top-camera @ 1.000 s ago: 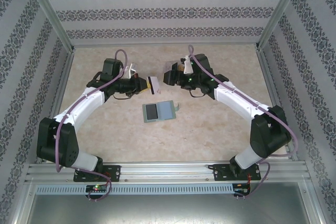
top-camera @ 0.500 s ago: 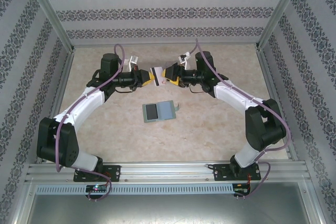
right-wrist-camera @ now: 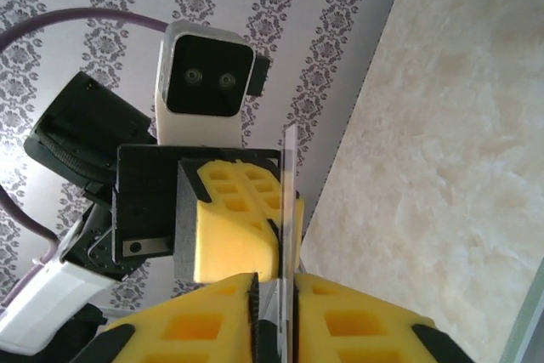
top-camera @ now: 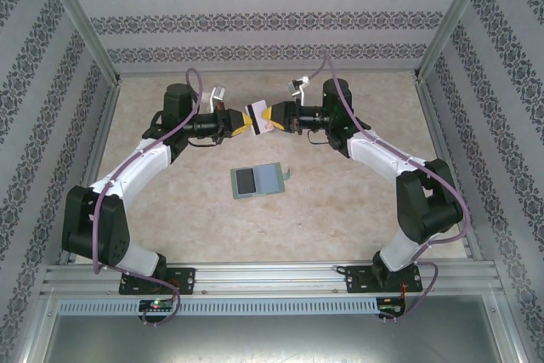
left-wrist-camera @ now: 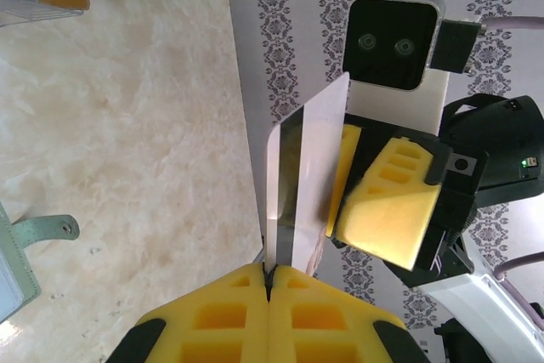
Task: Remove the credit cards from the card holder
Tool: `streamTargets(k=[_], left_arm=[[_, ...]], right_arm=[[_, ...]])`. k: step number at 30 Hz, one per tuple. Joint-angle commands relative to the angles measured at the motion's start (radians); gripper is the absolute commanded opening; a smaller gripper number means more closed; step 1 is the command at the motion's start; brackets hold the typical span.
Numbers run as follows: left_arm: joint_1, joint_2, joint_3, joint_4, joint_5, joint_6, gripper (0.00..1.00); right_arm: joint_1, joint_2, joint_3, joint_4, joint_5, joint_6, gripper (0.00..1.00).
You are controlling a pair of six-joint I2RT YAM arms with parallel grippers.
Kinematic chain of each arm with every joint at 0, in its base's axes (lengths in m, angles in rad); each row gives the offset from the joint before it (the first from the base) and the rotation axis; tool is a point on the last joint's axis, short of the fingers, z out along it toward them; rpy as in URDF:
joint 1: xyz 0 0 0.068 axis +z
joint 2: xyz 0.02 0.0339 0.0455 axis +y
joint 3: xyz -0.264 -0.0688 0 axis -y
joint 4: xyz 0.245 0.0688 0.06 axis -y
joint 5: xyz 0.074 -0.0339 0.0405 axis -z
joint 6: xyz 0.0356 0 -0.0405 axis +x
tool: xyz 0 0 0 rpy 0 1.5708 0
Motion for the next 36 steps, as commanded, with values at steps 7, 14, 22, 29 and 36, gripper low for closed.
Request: streamTargets(k=[7,14,22,29,36], left_arm=[[0.018,-0.007,0.112,-0.41,-0.193,0.241,0.34],[0.042,-0.037,0.138,-0.685,-0.486,0.389,0.8],[0.062,-0.096,0.099,-0.739,-0.64,0.471,1.0],[0.08,-0.096,0.08,-0.757,-0.672,0.5,1.0],[0.087,-0.073,0.074,-0.752,-0.661,0.497,0.99]], right_arm=[[-0.022,-0.007,-0.019,-0.065,0.086,-0.068,0.0],[-0.024,0.029,0.093,-0.466,0.418,-0.311,0.0],[0.004,0.174,0.285,-0.668,0.719,-0.436,0.0],[0.024,0.341,0.492,-0.762,0.825,-0.493,0.0],[0.027,0.499,0.676,-0.828,0.81,-0.51,0.0]])
